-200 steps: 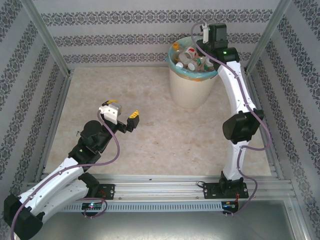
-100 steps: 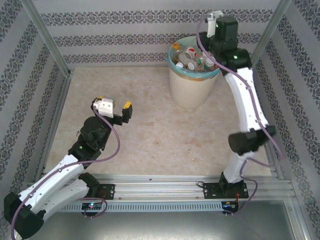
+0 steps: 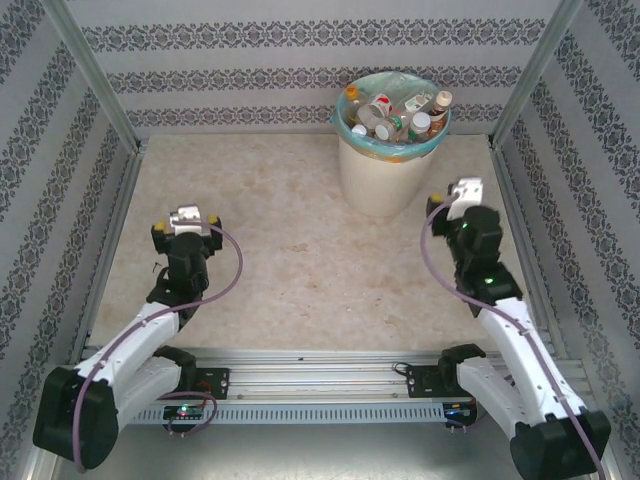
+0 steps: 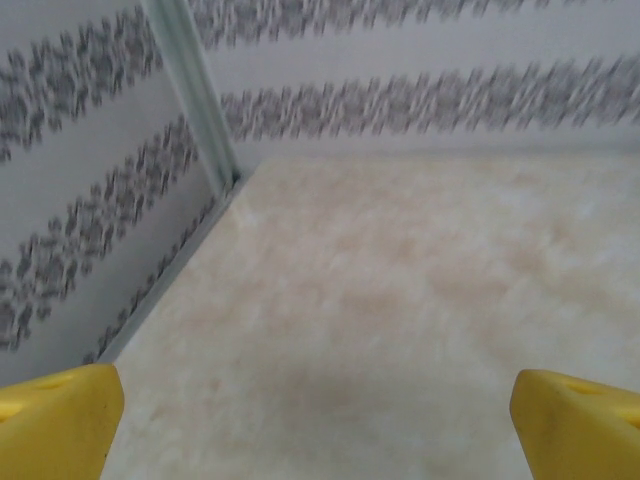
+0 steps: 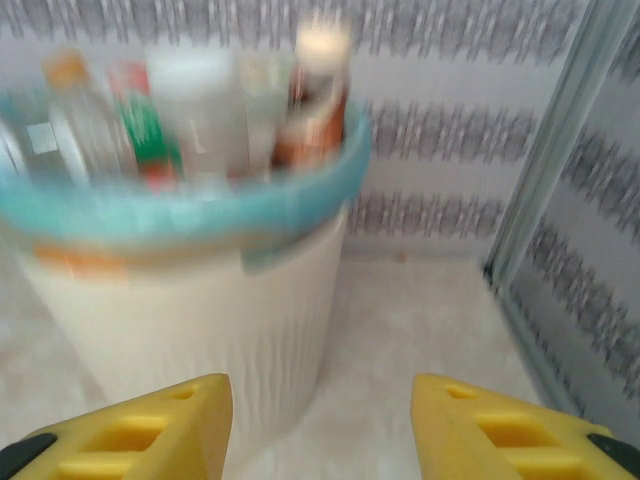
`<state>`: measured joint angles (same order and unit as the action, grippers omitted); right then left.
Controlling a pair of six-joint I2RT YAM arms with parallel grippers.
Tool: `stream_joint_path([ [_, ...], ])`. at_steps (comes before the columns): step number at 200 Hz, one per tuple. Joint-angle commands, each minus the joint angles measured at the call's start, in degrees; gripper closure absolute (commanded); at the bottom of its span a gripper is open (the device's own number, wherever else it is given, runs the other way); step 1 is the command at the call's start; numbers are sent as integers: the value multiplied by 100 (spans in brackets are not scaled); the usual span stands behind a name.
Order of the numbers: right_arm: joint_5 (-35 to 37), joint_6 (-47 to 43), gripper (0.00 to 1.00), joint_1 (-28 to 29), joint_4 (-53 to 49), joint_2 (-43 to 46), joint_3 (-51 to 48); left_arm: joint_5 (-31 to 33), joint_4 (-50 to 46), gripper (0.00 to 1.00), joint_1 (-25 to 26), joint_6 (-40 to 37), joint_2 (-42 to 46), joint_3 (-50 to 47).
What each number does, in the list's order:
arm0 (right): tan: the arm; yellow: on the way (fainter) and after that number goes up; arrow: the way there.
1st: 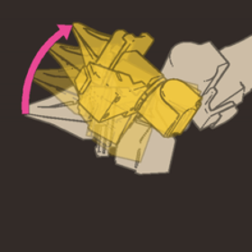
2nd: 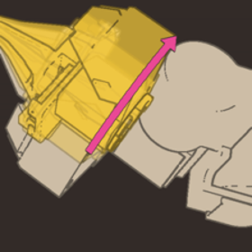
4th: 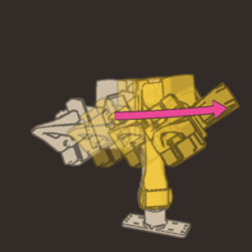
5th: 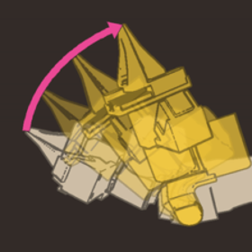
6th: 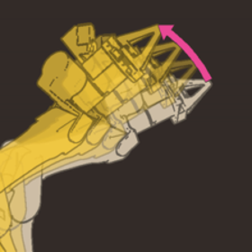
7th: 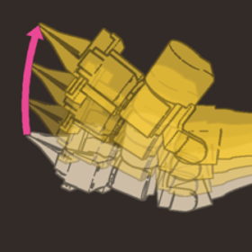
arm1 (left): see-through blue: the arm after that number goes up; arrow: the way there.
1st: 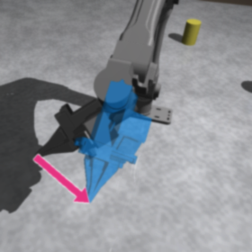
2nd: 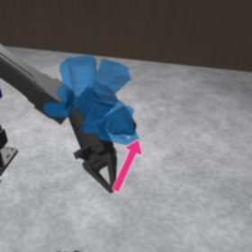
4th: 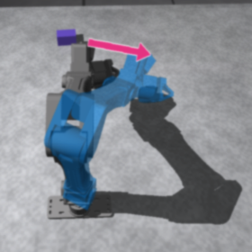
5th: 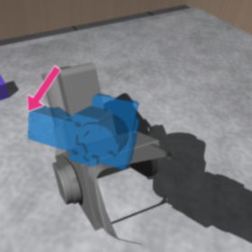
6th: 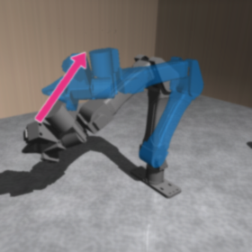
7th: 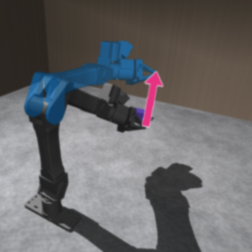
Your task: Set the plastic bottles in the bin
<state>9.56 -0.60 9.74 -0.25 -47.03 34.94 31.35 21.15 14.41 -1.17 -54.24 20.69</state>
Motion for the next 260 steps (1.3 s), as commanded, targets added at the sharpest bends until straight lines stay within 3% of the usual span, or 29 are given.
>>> stream_joint_path([
  [1,-333,-361,46,2,1400,40,-1124,-95,1208,0,-245,-282,-198,-375],
  [21,-521,-549,44,-104,2788,-231,-2051,-649,1740,0,-555,-302,-736,-523],
  [45,-942,-518,41,-333,3682,-787,-2264,-1672,2828,0,-988,-189,-1732,-696],
  [55,-1128,-522,39,-411,4159,-1122,-2348,-1815,3235,0,-1067,-257,-2136,-662],
  [73,-1626,-210,39,-639,5252,-1870,-2546,-2296,2370,0,-1216,-175,-2155,-272],
  [96,-1942,-319,38,-691,5851,-2474,-2549,-2983,2155,0,-1395,-206,-2293,-80],
  [130,-2172,175,36,-1213,6983,-3284,-2649,-4022,3765,0,-1441,-179,-2911,-528],
  [156,-2019,329,31,-1316,7966,-4325,-2581,-3738,5403,0,-1440,-94,-3898,-791],
  [167,-1872,388,29,-1316,7576,-4241,-2412,-3363,5026,0,-1441,36,-3671,-786],
  [181,-905,771,24,-1316,6892,-4072,-2193,-3010,4766,0,-1446,152,-3712,-617],
  [192,-643,712,17,-1230,6623,-3992,-2122,-2959,4472,0,-1441,168,-3674,-472],
  [199,-450,679,2,-1154,6503,-3999,-2044,-2841,4152,0,-1442,228,-3646,-346],
  [228,203,539,2,-872,6070,-4006,-1794,-2442,3569,0,-1435,358,-3674,-17],
  [260,11,400,2,-809,5669,-4042,-1560,-2408,3665,0,-1433,371,-3648,-80],
])
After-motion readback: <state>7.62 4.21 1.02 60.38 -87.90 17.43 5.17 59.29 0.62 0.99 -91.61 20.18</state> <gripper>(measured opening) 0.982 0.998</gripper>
